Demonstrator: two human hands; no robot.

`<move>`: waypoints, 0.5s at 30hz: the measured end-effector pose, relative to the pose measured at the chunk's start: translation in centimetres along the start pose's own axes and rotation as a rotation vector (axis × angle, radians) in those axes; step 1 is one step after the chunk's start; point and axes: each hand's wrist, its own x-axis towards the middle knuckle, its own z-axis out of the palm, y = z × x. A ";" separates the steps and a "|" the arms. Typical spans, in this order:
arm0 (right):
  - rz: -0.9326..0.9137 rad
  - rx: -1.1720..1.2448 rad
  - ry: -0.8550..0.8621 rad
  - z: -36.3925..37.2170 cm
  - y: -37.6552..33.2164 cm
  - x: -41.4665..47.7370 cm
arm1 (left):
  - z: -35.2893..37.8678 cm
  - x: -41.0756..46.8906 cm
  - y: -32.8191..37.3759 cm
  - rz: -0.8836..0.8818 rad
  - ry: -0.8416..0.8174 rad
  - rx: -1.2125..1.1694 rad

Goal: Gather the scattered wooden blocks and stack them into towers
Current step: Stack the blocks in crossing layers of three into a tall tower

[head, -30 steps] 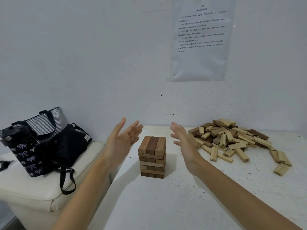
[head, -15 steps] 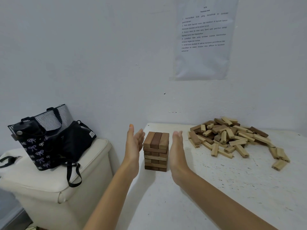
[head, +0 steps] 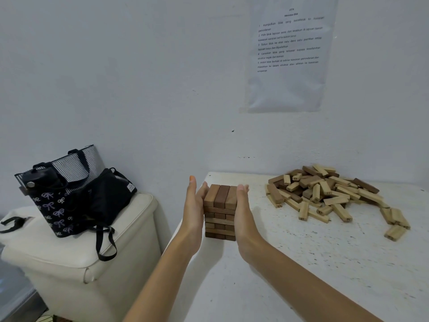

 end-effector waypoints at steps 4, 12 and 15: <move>0.007 0.010 -0.010 0.1 0.3 0.3 | -0.1 0.2 -0.2 -0.013 -0.025 -0.005; 0.006 0.027 -0.033 -0.1 0.6 0.8 | -0.2 0.2 -0.3 0.010 -0.024 0.042; 0.011 0.049 -0.048 -0.2 1.0 1.0 | -0.1 0.0 -0.2 0.010 -0.020 0.062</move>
